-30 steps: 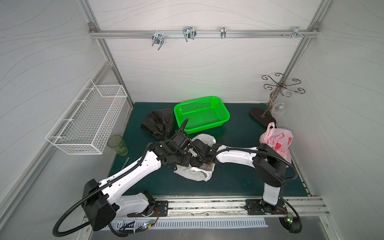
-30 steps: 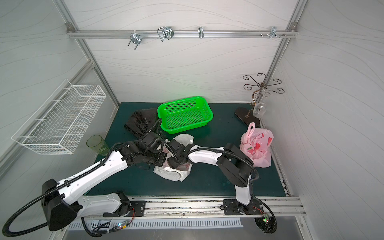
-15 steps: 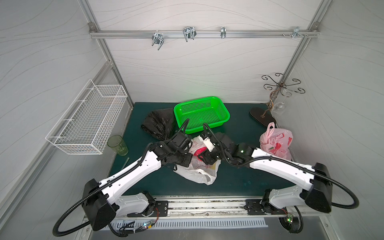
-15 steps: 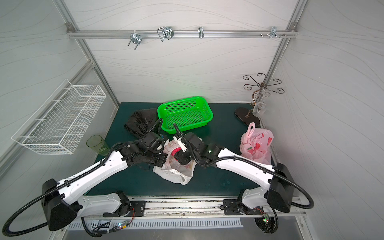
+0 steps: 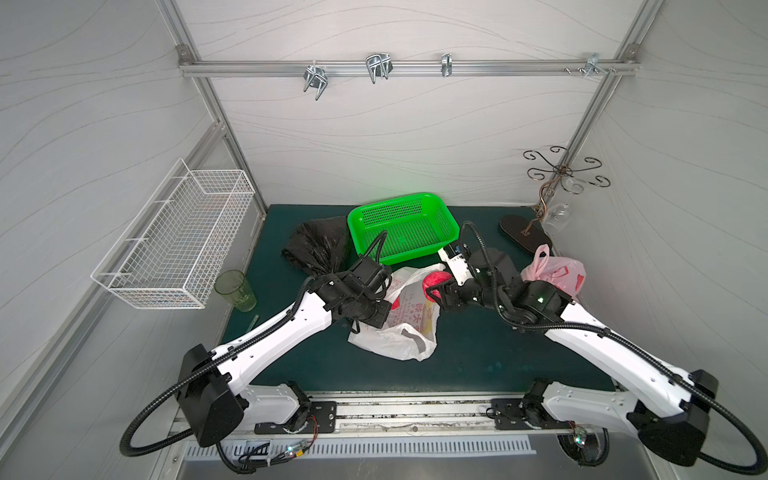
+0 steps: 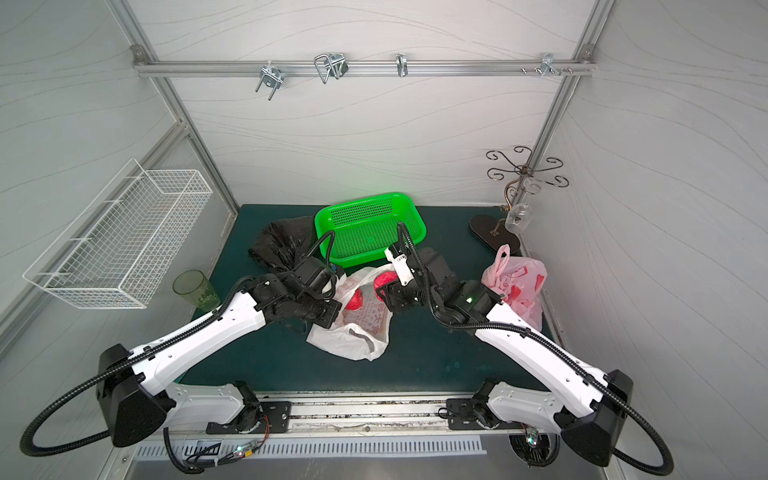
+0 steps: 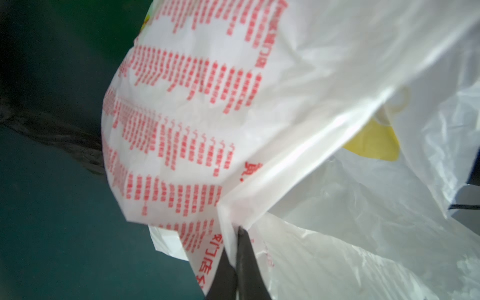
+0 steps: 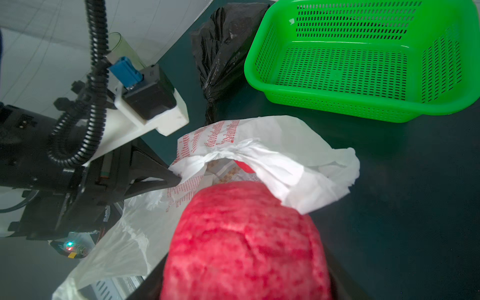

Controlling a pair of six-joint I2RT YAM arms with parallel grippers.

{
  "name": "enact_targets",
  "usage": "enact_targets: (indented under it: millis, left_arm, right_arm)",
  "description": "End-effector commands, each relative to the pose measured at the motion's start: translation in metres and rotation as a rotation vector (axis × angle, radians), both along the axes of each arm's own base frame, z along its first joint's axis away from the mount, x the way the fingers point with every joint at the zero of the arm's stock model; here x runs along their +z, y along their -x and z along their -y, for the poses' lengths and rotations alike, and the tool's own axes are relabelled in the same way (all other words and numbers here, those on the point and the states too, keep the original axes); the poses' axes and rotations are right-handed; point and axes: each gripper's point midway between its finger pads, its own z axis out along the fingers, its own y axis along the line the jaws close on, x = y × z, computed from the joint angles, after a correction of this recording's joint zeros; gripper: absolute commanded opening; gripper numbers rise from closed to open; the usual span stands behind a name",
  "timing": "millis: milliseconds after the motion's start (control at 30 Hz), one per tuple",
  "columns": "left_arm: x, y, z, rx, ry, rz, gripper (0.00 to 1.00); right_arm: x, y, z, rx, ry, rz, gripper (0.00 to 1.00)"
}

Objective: Untie the knot of a plastic bag & take out the apple
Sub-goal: Pick up the apple from the plastic bag, then place the apple in the basket.

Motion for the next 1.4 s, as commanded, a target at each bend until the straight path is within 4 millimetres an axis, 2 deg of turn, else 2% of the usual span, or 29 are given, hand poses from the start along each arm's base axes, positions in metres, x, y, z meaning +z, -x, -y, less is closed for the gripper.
enact_targets:
  millis: [0,167,333,467,600,700,900,1167,1367]
  left_arm:
    - [0.023,-0.011,0.018,-0.080,0.042,0.053,0.00]
    - [0.021,-0.012,0.026,-0.153,0.032,0.053,0.00]
    - [0.014,-0.012,0.030,-0.200,0.015,0.040,0.00]
    - [0.017,-0.006,0.037,-0.254,0.069,0.050,0.00]
    - [0.030,0.008,0.045,-0.326,0.170,0.073,0.00]
    - [0.039,0.015,0.047,-0.356,0.226,0.116,0.00]
    - [0.045,0.020,0.038,-0.359,0.226,0.150,0.00]
    - [0.064,0.018,0.036,-0.346,0.286,0.200,0.00]
    - [0.064,0.020,0.031,-0.334,0.286,0.213,0.00]
  right_arm:
    - [0.014,-0.002,0.007,-0.002,-0.043,-0.016,0.21]
    - [0.045,-0.024,0.011,-0.044,-0.104,0.002,0.21]
    - [0.066,-0.048,0.005,-0.080,-0.151,-0.011,0.22]
    - [0.071,-0.068,-0.003,-0.114,-0.169,-0.019,0.21]
    - [0.065,-0.092,-0.004,-0.177,-0.142,-0.005,0.24]
    - [0.054,-0.121,-0.002,-0.236,-0.124,-0.007,0.26]
    - [0.007,-0.184,-0.008,-0.308,-0.073,-0.098,0.25]
    - [-0.049,-0.265,-0.033,-0.342,0.083,-0.061,0.24]
    - [-0.077,-0.298,-0.050,-0.323,0.149,-0.076,0.24]
